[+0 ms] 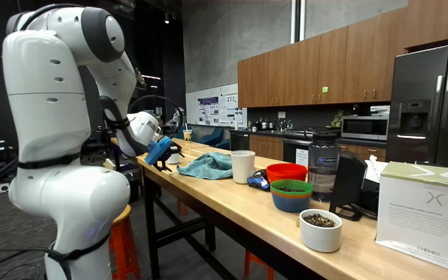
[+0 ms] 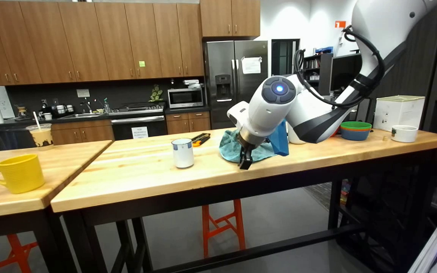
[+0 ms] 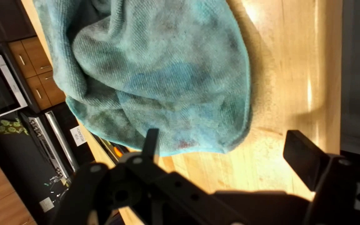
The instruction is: Move the blue towel to the left
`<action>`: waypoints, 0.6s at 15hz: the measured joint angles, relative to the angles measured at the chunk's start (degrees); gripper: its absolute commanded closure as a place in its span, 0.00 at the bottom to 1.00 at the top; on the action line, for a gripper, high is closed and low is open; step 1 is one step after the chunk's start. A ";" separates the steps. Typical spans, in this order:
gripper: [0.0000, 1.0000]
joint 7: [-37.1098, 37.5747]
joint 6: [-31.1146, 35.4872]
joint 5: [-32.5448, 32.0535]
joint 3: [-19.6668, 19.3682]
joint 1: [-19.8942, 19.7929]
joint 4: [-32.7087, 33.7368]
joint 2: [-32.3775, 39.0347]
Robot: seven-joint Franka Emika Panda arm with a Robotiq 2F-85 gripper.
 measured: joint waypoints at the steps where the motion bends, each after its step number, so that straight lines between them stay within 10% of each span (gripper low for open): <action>1: 0.00 3.26 -1.11 -3.20 0.22 0.00 -0.03 0.58; 9: 0.10 15.50 -7.30 -14.75 0.77 1.23 0.58 3.04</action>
